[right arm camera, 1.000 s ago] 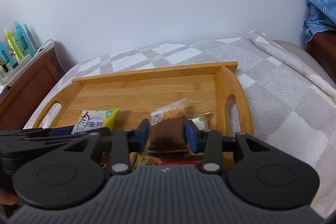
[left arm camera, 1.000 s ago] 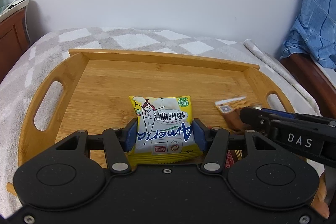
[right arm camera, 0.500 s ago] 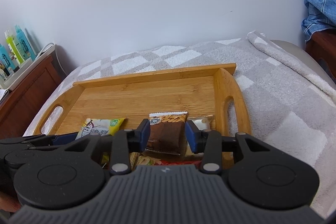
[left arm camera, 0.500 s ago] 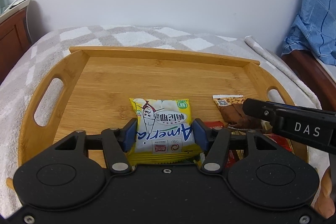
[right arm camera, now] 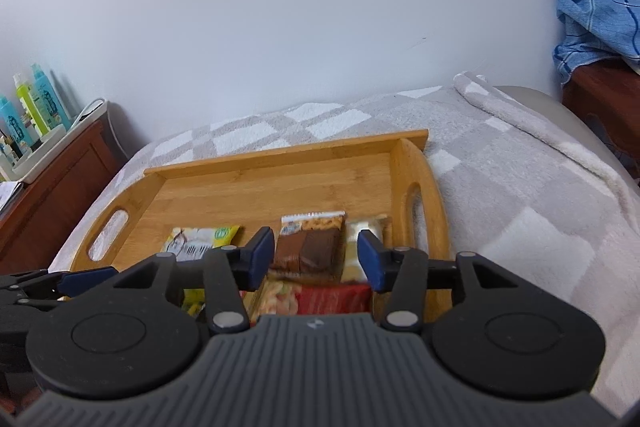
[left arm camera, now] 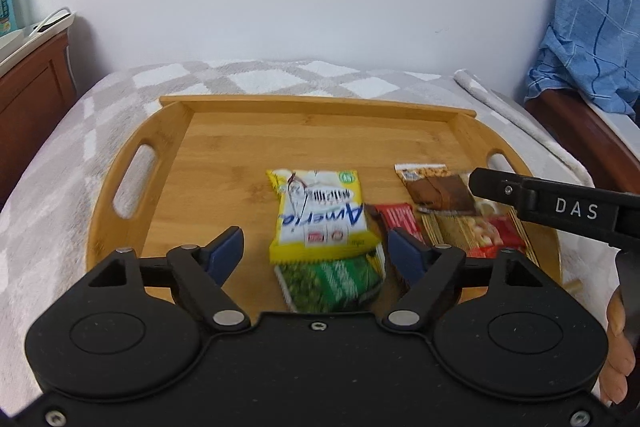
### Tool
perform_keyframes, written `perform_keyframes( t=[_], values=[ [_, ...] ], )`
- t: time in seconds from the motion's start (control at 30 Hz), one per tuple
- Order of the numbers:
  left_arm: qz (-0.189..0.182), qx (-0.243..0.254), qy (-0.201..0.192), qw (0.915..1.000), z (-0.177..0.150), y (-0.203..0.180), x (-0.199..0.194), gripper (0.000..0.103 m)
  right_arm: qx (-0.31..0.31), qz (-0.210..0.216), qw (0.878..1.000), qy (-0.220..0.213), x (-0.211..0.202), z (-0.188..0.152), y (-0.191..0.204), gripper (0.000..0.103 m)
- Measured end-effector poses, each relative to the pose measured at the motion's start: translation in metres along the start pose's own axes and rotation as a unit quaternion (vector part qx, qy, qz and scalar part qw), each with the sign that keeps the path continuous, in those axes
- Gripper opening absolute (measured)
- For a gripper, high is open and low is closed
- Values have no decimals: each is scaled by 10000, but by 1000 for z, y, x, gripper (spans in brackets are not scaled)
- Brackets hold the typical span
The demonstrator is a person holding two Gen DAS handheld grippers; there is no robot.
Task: Organize snacks
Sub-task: 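Open both tools to release the yellow pack and almond bar on the tray, then move both tools back over the remaining snacks on the blanket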
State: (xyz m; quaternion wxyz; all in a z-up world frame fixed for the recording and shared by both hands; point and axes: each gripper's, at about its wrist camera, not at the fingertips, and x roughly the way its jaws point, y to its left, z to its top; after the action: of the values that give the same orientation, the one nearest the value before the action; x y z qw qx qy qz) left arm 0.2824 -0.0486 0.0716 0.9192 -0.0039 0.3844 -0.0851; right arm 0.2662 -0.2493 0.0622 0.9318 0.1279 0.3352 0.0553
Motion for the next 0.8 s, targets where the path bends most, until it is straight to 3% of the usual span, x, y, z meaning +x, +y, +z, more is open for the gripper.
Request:
perform_keyframes(
  t=[0.37, 0.8],
  values=[
    [-44, 121, -191, 9997, -35, 3, -53, 87, -314, -13, 9988, -387, -48, -27, 21, 75],
    [-86, 240, -337, 9991, -79, -3, -101, 91, -421, 9, 9979, -490, -87, -71, 30, 83]
  ],
)
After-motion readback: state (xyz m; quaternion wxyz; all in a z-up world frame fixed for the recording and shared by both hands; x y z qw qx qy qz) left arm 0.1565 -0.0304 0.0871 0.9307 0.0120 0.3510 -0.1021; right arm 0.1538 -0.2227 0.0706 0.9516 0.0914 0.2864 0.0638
